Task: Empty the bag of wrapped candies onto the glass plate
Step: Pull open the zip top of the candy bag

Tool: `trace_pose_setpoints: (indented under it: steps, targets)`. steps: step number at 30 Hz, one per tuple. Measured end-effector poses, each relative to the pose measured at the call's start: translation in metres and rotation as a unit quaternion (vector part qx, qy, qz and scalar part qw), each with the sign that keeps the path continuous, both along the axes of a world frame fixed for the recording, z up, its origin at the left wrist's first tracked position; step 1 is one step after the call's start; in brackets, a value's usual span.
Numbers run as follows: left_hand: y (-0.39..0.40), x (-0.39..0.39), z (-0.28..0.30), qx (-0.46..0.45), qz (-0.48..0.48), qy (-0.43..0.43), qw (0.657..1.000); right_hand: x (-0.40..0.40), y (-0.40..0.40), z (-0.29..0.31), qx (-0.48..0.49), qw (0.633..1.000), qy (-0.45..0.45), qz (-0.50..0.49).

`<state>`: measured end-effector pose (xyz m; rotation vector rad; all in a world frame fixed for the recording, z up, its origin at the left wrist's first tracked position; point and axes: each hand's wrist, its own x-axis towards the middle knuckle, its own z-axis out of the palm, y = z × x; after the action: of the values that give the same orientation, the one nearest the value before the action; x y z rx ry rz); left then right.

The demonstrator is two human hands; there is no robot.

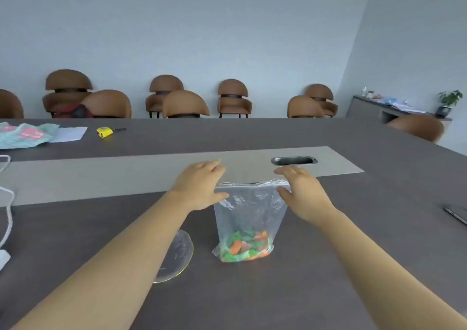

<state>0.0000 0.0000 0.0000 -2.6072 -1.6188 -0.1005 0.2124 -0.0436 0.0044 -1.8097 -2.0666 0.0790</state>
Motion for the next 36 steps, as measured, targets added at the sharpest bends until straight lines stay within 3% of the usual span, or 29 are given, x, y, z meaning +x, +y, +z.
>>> trace_pose_setpoints:
  steps: [6,12,20,26,28,31,34,36]
  targets:
    - [0.020,0.019,-0.034,-0.056,0.060,-0.073,0.994,0.001,0.039,-0.026,-0.033,0.997,-0.055,0.034]
    - [0.030,0.025,-0.044,-0.014,0.114,-0.191,0.975,-0.002,0.061,-0.037,-0.040,0.996,-0.060,0.057]
    - [0.055,0.027,-0.037,0.045,0.114,-0.246,0.962,0.001,0.071,-0.026,-0.098,0.985,0.106,0.099]
    - [0.073,0.031,-0.031,0.074,0.147,-0.284,0.945,-0.013,0.078,-0.023,-0.204,0.922,0.321,0.073]
    - [0.071,0.032,-0.031,0.037,0.182,-0.338,0.923,-0.021,0.079,-0.024,-0.225,0.898,0.371,0.071]
    - [0.062,0.029,-0.036,-0.069,0.230,-0.465,0.852,-0.032,0.077,-0.027,-0.239,0.868,0.432,0.064]
    - [0.047,0.024,-0.041,-0.233,0.209,-0.529,0.789,-0.041,0.074,-0.031,-0.247,0.848,0.464,0.069]
    - [0.037,0.022,-0.043,-0.295,0.190,-0.553,0.756,-0.045,0.072,-0.034,-0.256,0.839,0.474,0.080]
